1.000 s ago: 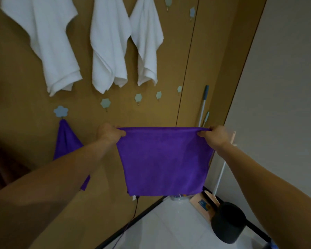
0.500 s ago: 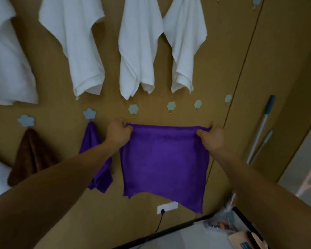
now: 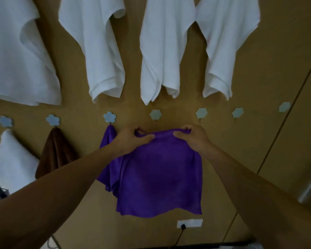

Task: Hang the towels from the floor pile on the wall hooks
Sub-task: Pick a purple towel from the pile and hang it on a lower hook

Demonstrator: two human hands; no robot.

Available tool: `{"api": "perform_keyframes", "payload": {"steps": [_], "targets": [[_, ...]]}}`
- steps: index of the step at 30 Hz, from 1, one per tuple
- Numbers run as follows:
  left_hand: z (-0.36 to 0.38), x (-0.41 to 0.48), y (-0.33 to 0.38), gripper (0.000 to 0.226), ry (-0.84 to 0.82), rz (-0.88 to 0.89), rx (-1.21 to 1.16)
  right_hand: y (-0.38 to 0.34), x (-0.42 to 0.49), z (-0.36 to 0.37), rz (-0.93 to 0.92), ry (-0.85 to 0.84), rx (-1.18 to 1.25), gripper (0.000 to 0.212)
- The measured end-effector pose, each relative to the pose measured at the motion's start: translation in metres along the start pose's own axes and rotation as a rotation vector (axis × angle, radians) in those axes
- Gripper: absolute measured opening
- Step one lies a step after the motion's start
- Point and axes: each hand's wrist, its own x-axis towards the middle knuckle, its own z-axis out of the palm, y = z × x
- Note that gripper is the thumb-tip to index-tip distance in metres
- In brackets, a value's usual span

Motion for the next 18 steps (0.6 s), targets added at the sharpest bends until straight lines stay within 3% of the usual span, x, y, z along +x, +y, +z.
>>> {"api": "perform_keyframes", "payload": {"steps": [3,8,11,14,18], "targets": [[0.003,0.023,-0.014,0.022,-0.011,0.064,0.116,0.008,0.027,0.022,-0.044,0.114,-0.072,0.021],[0.011,0.069,-0.035,0.036,0.365,0.116,0.334,0.01,0.069,0.052,-0.118,0.348,-0.191,0.031],[0.019,0.088,-0.04,0.039,0.494,0.063,0.423,0.013,0.086,0.065,-0.145,0.455,-0.271,0.029],[0.031,0.096,-0.045,0.04,0.514,0.013,0.44,0.021,0.092,0.077,-0.14,0.507,-0.294,0.025],[0.043,0.09,-0.061,0.032,0.422,-0.102,0.433,0.039,0.09,0.083,-0.015,0.424,-0.323,0.029]]}}
